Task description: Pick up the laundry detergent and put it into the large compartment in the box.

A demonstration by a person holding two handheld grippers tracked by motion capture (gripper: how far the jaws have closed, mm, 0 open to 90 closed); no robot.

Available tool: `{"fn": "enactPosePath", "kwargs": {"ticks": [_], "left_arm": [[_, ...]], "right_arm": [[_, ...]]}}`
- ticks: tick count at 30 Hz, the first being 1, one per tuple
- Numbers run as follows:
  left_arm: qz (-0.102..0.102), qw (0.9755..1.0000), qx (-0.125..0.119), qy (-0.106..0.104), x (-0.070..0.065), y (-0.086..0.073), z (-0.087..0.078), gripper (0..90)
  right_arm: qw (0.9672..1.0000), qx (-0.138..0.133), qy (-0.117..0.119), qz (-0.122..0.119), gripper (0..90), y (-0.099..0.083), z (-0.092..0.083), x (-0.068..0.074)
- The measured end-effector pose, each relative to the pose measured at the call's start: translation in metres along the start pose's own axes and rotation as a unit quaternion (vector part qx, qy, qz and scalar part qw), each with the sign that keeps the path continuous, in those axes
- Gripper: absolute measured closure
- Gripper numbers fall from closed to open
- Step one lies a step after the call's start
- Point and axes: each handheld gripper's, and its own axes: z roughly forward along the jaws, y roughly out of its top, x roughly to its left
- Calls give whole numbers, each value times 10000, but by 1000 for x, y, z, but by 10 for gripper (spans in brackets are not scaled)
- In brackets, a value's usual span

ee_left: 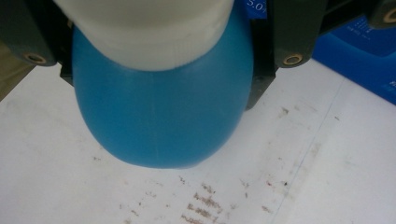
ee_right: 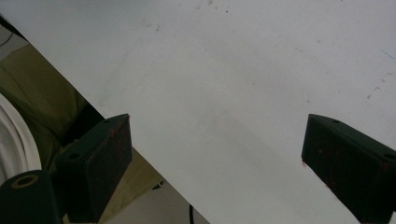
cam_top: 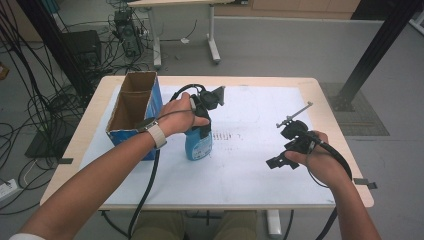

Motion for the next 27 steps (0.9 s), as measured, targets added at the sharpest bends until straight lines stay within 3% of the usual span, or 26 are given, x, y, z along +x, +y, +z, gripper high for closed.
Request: {"fn": "enactPosePath", "kwargs": {"ticks": [27], "left_arm": [[48,10000,23,-9,1,1,0,387]], "right_arm": [[10000,10,19,28,86,-1,3,-2]]}}
